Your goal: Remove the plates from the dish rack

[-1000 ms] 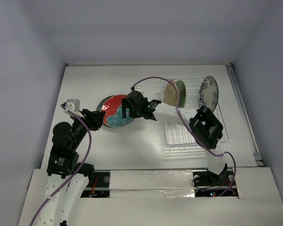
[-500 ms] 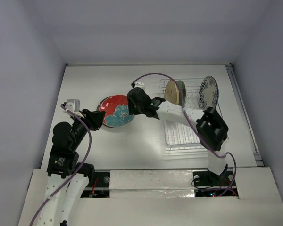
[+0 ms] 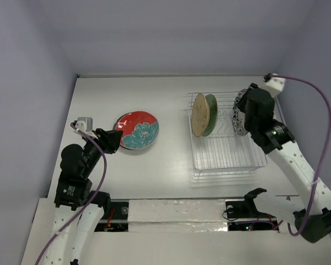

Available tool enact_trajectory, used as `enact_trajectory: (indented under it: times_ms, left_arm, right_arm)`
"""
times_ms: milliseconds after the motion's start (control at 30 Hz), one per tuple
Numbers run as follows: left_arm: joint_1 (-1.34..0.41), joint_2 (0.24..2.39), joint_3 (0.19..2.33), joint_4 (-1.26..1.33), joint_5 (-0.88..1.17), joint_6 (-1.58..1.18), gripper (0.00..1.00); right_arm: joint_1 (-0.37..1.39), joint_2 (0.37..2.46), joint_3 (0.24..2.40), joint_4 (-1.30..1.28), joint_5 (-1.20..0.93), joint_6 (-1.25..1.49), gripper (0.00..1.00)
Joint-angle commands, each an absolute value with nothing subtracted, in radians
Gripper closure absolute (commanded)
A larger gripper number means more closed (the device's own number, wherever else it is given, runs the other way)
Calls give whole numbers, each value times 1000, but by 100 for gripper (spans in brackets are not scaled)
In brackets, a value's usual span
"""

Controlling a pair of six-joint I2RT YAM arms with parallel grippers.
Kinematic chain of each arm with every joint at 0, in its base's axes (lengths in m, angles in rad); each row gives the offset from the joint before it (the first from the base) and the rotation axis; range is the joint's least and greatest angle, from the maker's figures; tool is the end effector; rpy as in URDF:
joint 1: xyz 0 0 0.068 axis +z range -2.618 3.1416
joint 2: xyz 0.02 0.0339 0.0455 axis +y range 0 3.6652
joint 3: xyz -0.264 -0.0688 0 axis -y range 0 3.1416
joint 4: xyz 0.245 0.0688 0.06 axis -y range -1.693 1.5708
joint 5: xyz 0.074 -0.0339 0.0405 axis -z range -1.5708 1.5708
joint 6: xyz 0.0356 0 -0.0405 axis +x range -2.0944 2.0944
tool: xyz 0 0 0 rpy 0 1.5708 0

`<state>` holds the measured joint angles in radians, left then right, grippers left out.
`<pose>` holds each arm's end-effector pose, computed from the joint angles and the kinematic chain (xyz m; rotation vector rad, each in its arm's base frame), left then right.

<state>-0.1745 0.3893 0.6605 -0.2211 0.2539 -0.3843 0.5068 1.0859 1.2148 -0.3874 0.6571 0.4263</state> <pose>0.1009 -0.0269 0.3426 0.0444 1.5559 -0.6366 0.2125 0.0931 0.4119 0.3812 1.7337 0.0719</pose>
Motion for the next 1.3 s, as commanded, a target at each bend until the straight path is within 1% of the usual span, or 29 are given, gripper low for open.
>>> enact_trajectory:
  times_ms: [0, 33, 67, 100, 133, 233, 367, 467, 567, 733, 767, 833, 967, 1000, 1033, 1067, 1133, 1167, 1267]
  left_arm:
    - [-178, 377, 657, -170, 264, -387, 72]
    - [-178, 379, 657, -169, 262, -388, 72]
    - [-178, 380, 657, -170, 264, -388, 72]
    - [-187, 382, 655, -170, 264, -388, 72]
    - [-187, 387, 657, -170, 264, -388, 72]
    - [-187, 387, 657, -172, 262, -387, 72]
    - [-196, 379, 657, -172, 256, -387, 72]
    - [-196, 376, 658, -176, 252, -388, 72]
    - [-205, 374, 660, -175, 249, -388, 72]
    - [-206, 373, 661, -179, 241, -387, 72]
    - [-206, 373, 663, -183, 238, -387, 72]
    - [-206, 367, 666, -186, 224, -385, 72]
    - [-206, 364, 666, -189, 221, -385, 72]
    - [-206, 365, 666, -189, 219, -385, 72]
    - [-206, 364, 666, -187, 219, -385, 71]
    - [-206, 364, 666, -189, 219, -385, 71]
    - [-206, 364, 666, -189, 218, -385, 71]
    - [-206, 364, 667, -187, 219, -385, 71]
    - [-206, 365, 666, -186, 219, -387, 71]
  right_arm:
    - [384, 1046, 1094, -485, 744, 393, 48]
    - [341, 1054, 1088, -497, 733, 390, 39]
    - [327, 1068, 1086, -502, 724, 388, 27]
    - [318, 1084, 1086, -502, 726, 376, 24]
    - [296, 1101, 1091, -514, 726, 370, 22]
    - [264, 1175, 1106, -525, 724, 356, 24]
    - [241, 1239, 1115, -523, 727, 359, 38]
    - [229, 1281, 1120, -529, 779, 373, 47]
    - [210, 1322, 1134, -525, 796, 371, 47]
    - [210, 1391, 1172, -522, 801, 361, 51]
    - [210, 1414, 1178, -525, 801, 356, 56]
    - [210, 1431, 1196, -540, 822, 348, 60]
    - [210, 1439, 1215, -561, 850, 328, 72]
    - [210, 1428, 1215, -560, 845, 319, 79]
    - [210, 1424, 1224, -571, 844, 310, 83]
    - [210, 1417, 1229, -575, 844, 305, 88]
    - [210, 1398, 1235, -575, 833, 279, 94]
    - [210, 1393, 1244, -575, 828, 270, 100]
    - [210, 1381, 1275, -600, 825, 245, 100]
